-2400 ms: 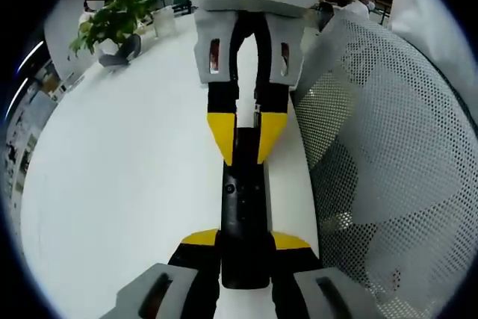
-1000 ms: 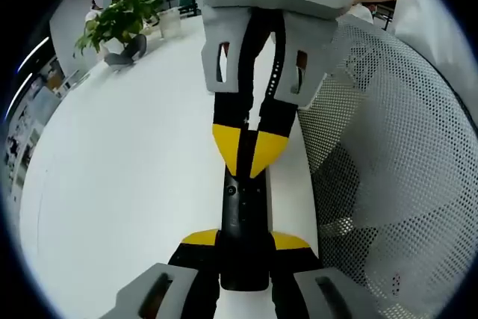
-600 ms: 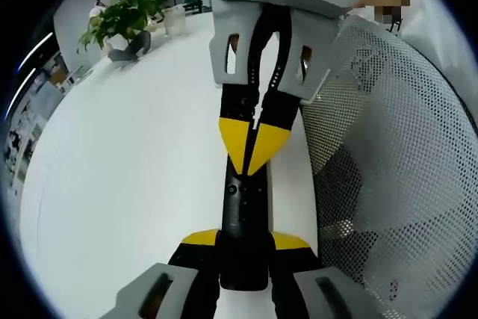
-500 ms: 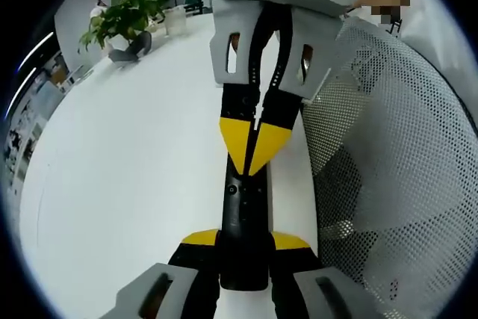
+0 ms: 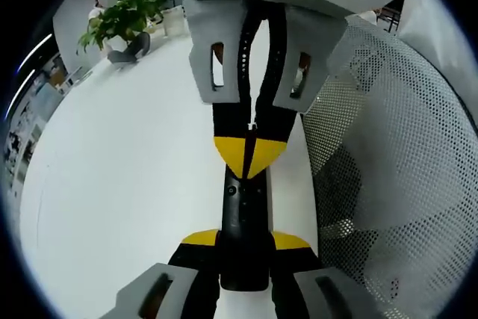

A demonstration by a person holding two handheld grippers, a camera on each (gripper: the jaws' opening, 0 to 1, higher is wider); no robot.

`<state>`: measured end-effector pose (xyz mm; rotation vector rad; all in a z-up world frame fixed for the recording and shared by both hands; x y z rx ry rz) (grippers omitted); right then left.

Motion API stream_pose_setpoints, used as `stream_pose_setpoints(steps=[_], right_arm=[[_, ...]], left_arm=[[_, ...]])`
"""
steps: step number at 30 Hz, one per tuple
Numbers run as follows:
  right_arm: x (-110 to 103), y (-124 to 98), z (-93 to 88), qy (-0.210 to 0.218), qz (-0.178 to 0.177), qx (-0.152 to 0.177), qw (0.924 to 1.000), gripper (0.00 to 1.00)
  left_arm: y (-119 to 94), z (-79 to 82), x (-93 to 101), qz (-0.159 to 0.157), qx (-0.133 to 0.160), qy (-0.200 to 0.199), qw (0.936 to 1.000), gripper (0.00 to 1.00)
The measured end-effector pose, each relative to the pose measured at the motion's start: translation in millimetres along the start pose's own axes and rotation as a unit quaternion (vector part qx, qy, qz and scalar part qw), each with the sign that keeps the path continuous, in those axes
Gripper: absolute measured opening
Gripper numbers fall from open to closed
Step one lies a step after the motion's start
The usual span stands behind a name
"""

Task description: Press the specified remote control buttons in sequence, fully releasing each button before pressing the next.

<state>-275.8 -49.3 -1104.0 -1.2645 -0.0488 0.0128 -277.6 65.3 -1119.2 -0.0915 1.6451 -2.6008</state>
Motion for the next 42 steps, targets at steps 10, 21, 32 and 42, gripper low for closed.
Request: stream_pose_setpoints(steps=[10,21,32,42], right_arm=[[-2,-3,-15.0,0.033,0.006,0.053,0.998,0.0],[-1,-3,-10.6,0.045,0.012,0.017,0.9988,0.0],[0,-4,-20.1,0.079,0.017,0.053,0.9953,0.0],[-4,-7,-28.3,0.068,0.017,0.066,0.9954,0.0]], left_arm=[[0,-0.2,1.4,0.005,0.0,-0.004,1.0,0.22],[-1,1.1,1.1,0.004,-0.004,-0.012,0.9999,0.22],[-1,2.2,3.3,0.012,-0.005,-0.018,0.9998,0.22],[-1,0.5,3.2,0.012,0.004,-0.019,0.9997,0.22]])
Point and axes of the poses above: the point that each gripper's makers call its tool centre point, and the gripper's own axes: y roughly forward along the fingers, x roughly to its right, z roughly out of its top, the point moved 9 cm from there along -y, roughly backward along the fingers, and after that the axes turned 6 degrees about -x, right-handed, at the moved point
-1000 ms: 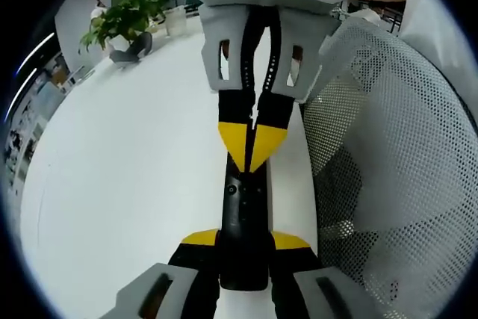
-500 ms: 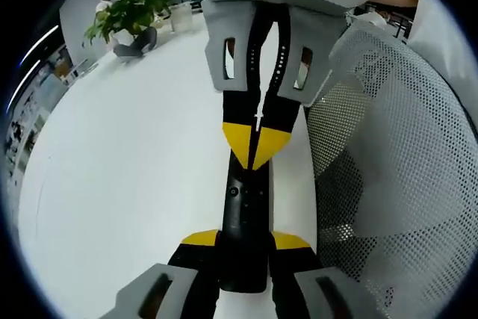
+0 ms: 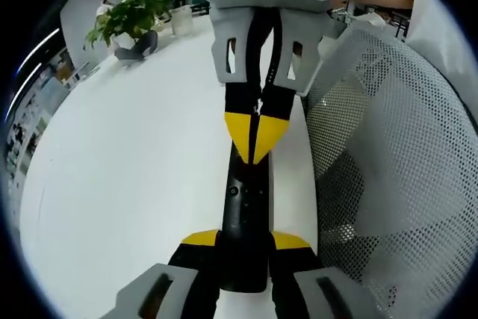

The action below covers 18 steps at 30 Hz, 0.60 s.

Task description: Press the specified remote control buttons in sequence, fully releasing each button before pressing the next.

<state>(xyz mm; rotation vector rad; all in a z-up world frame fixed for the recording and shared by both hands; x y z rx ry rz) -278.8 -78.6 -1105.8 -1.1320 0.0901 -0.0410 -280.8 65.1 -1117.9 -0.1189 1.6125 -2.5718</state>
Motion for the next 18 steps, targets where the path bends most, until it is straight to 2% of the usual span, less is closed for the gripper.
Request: stream_pose_setpoints(steps=[5,10,12,15,18], right_arm=[[0,-3,-5.3,0.012,-0.005,0.0,0.9999,0.0],[-1,-1,-3.1,0.015,-0.013,-0.001,0.9998,0.0],[-1,0,-0.5,0.006,-0.021,-0.007,0.9997,0.0],[-2,1,3.3,-0.033,-0.03,-0.026,0.9986,0.0],[-2,2,6.0,-0.041,-0.031,-0.037,0.998,0.0]], left_arm=[[0,-0.5,-0.3,-0.001,0.003,0.002,1.0,0.22],[0,-0.2,-0.4,-0.001,0.003,0.004,1.0,0.22],[0,-0.2,-0.2,-0.001,0.003,0.004,1.0,0.22],[0,-0.4,-0.1,-0.001,0.003,0.004,1.0,0.22],[0,-0.2,-0.2,-0.001,0.002,0.005,1.0,0.22]])
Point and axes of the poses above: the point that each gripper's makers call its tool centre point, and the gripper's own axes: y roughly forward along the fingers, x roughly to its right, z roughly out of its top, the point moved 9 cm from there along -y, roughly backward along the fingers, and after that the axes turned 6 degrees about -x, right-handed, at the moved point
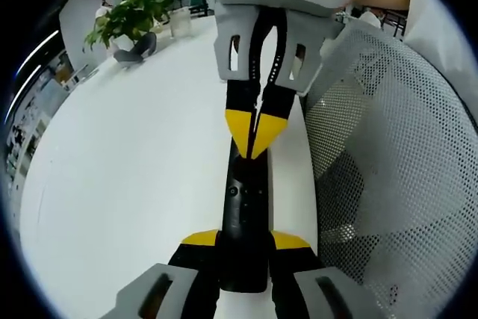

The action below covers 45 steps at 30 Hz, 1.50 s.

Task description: Press the specified remote control buttons in sequence, fully releasing each button before pressing the next.

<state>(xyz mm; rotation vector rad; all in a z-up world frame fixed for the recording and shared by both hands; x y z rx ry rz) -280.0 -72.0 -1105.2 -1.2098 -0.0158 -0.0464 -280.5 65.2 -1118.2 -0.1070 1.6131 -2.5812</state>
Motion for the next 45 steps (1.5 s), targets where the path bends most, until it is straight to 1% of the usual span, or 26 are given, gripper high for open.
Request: stream_pose_setpoints(steps=[3,5,7,8,9,11,13,16,20,23,24,27,30,31,33,36,38,41,43,44,45], right_arm=[[3,-1,-0.1,0.003,0.007,-0.003,1.0,0.0],[4,0,-2.3,0.018,0.01,0.006,0.9998,0.0],[2,-1,-5.9,0.04,0.009,0.033,0.9986,0.0],[2,0,-7.8,0.045,0.006,0.045,0.998,0.0],[2,0,-11.8,0.059,0.005,0.07,0.9958,0.0],[1,0,-17.3,0.083,0.006,0.1,0.9915,0.0],[1,0,-20.0,0.092,0.007,0.11,0.9897,0.0],[-1,0,-17.0,0.08,0.002,0.107,0.991,0.0],[-2,3,-9.3,0.05,-0.007,0.098,0.9939,0.0],[-1,5,-3.1,0.03,-0.007,0.086,0.9958,0.0],[0,5,-1.5,0.013,-0.007,0.074,0.9971,0.0],[0,4,2.2,-0.014,-0.006,0.053,0.9985,0.0],[1,5,6.0,-0.025,-0.002,0.034,0.9991,0.0],[1,5,8.3,-0.028,0.0,0.021,0.9994,0.0],[3,6,12.2,-0.028,0.005,0.002,0.9996,0.0],[5,6,15.4,-0.024,0.011,-0.013,0.9996,0.0],[4,5,13.5,-0.026,0.01,-0.012,0.9995,0.0],[2,5,9.9,-0.022,0.001,0.002,0.9997,0.0],[2,4,7.0,-0.012,0.0,0.018,0.9998,0.0],[3,4,5.4,0.006,0.005,0.03,0.9995,0.0],[3,4,4.6,0.016,0.009,0.038,0.9991,0.0]], left_arm=[[1,0.1,-0.6,-0.001,-0.002,0.001,1.0,0.22],[1,0.1,-0.9,-0.001,-0.002,0.001,1.0,0.22],[1,-0.1,-1.0,-0.001,-0.002,0.001,1.0,0.22],[1,-0.1,-0.8,0.0,-0.002,0.0,1.0,0.22],[1,-0.2,-0.7,0.0,-0.002,0.0,1.0,0.22],[1,-0.4,-0.6,0.0,0.0,-0.001,1.0,0.22],[1,-0.6,-0.7,0.0,0.001,-0.001,1.0,0.22],[1,-0.7,-1.0,0.0,0.001,-0.001,1.0,0.22],[1,-0.9,-1.0,0.0,0.002,-0.001,1.0,0.22],[2,-1.3,-1.1,0.0,0.004,-0.002,1.0,0.22],[2,-1.4,-1.2,0.0,0.005,-0.002,1.0,0.22],[2,-1.5,-1.3,0.0,0.006,-0.001,1.0,0.22],[2,-1.7,-1.2,0.0,0.007,-0.002,1.0,0.22],[2,-1.7,-1.2,0.0,0.007,-0.001,1.0,0.22],[2,-1.9,-1.2,0.0,0.009,-0.001,1.0,0.22],[2,-2.3,-1.2,0.0,0.011,0.0,0.9999,0.22],[2,-3.1,-1.2,-0.001,0.014,0.0,0.9999,0.22],[2,-4.0,-1.0,0.0,0.018,-0.001,0.9998,0.22],[2,-4.5,-0.9,0.0,0.021,0.0,0.9998,0.22],[2,-5.0,-1.0,-0.001,0.023,0.003,0.9997,0.22],[2,-5.5,-1.0,-0.001,0.025,0.004,0.9997,0.22]])
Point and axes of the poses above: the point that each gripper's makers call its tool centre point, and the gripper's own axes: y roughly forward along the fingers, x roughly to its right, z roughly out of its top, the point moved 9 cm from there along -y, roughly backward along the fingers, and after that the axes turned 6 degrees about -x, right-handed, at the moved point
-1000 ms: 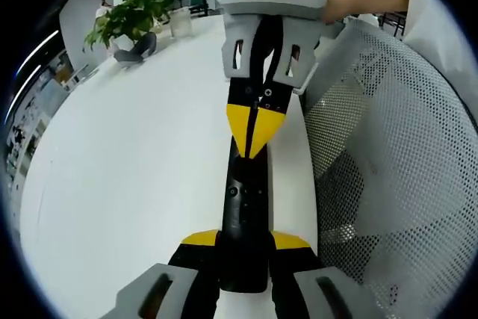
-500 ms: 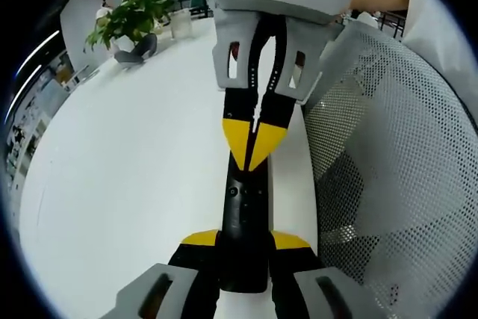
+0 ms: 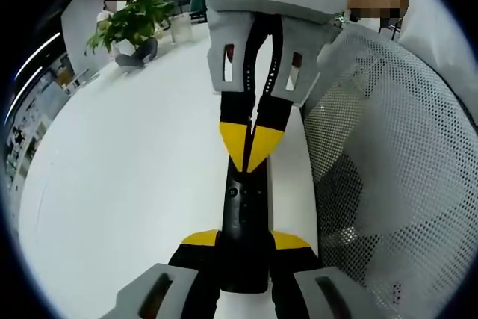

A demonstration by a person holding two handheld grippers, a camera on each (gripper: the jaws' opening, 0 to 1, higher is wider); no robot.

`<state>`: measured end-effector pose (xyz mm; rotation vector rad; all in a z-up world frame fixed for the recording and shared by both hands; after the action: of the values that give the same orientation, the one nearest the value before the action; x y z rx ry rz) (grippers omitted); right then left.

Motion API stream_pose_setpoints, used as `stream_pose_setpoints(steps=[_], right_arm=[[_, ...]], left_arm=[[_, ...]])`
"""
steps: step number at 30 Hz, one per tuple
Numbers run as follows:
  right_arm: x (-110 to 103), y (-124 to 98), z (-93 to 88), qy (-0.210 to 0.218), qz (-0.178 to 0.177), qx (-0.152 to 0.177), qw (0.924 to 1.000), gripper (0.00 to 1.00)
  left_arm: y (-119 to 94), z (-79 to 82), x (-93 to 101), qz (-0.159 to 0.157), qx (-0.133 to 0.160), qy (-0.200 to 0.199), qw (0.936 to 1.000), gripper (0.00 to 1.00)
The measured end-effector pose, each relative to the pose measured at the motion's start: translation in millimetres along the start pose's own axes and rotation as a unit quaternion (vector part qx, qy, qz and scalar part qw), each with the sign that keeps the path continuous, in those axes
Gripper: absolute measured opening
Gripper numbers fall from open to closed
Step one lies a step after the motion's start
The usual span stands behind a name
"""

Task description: Press the specified remote control buttons in sequence, fully releasing each button before pressing the next.

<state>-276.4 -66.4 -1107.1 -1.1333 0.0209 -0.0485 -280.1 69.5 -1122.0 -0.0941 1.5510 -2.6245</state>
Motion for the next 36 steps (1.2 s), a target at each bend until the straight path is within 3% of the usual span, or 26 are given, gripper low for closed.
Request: stream_pose_setpoints(steps=[3,7,19,22,26,31,34,36], right_arm=[[2,-1,-1.5,0.024,0.003,0.011,0.9997,0.0],[-1,-1,5.4,0.007,-0.009,0.019,0.9998,0.0],[-5,6,13.4,-0.045,-0.021,-0.02,0.9985,0.0],[-4,5,12.9,-0.037,-0.021,-0.021,0.9989,0.0],[-4,5,8.0,0.015,-0.026,0.006,0.9995,0.0],[-8,4,5.6,0.023,-0.037,0.022,0.9988,0.0],[-16,6,9.6,0.03,0.0,0.034,0.999,0.0],[-19,7,12.6,0.011,-0.008,0.028,0.9995,0.0]], left_arm=[[0,-2.8,-0.2,-0.002,0.011,0.002,0.9999,0.22],[0,-3.9,-0.2,-0.002,0.022,-0.002,0.9998,0.22],[0,-6.9,-0.2,0.0,0.042,-0.008,0.9991,0.22],[0,-7.0,-0.3,0.0,0.043,-0.008,0.9991,0.22],[0,-6.4,-0.3,-0.001,0.04,-0.008,0.9992,0.22],[0,-5.3,-0.5,-0.002,0.036,-0.013,0.9993,0.22],[0,-4.2,-0.2,0.0,0.031,-0.015,0.9994,0.22],[0,-3.6,-0.1,-0.001,0.028,-0.015,0.9995,0.22]])
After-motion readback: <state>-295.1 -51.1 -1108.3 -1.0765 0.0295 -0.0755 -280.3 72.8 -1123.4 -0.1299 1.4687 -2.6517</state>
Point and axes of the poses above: the point that each gripper's makers call its tool centre point, and the gripper's own axes: y roughly forward along the fingers, x roughly to its right, z roughly out of its top, the point moved 9 cm from there along -y, roughly backward along the fingers, and after that the axes turned 6 degrees about -x, right-handed, at the moved point
